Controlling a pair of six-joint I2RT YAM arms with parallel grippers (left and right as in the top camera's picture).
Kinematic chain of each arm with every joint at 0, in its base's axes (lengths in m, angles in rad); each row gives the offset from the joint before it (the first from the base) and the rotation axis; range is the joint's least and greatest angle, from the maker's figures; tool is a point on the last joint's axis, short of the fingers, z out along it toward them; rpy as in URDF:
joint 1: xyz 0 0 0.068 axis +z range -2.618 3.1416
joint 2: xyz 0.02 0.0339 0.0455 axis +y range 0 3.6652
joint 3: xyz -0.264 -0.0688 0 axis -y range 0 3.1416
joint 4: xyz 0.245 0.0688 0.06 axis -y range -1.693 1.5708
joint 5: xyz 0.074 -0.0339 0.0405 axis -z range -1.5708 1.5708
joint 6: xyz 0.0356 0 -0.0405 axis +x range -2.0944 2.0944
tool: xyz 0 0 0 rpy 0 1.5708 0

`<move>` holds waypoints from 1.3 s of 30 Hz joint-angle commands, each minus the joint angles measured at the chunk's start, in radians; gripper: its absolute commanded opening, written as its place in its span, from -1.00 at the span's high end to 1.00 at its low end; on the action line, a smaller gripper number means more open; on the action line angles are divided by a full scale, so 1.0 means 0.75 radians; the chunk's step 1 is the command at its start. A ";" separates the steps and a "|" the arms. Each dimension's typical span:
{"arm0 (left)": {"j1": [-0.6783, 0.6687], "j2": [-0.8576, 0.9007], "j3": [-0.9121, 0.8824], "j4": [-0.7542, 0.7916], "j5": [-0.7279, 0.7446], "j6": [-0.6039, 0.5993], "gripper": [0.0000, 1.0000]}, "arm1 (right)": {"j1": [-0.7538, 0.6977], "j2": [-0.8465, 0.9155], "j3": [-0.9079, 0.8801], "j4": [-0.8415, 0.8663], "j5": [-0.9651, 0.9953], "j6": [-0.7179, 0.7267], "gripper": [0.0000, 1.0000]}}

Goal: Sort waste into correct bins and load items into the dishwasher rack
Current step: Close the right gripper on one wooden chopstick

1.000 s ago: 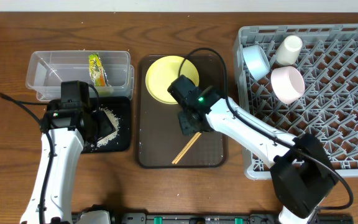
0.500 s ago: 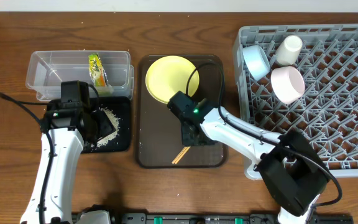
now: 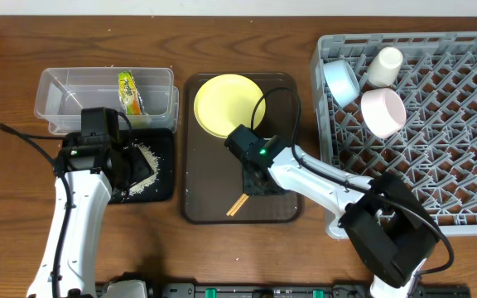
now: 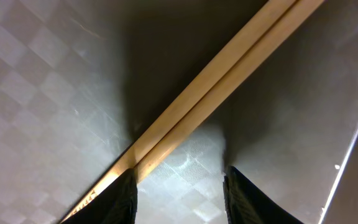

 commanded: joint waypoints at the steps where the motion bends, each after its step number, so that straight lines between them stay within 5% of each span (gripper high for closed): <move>1: 0.007 0.003 0.010 -0.004 -0.015 -0.013 -0.31 | -0.004 0.013 -0.019 0.022 0.018 0.024 0.14; 17: 0.007 0.003 0.010 -0.004 -0.015 -0.013 -0.31 | -0.036 0.019 -0.020 0.019 0.184 0.024 0.19; 39: 0.007 0.003 0.010 -0.008 -0.015 -0.013 -0.32 | -0.104 -0.030 0.024 0.062 -0.072 -0.016 0.14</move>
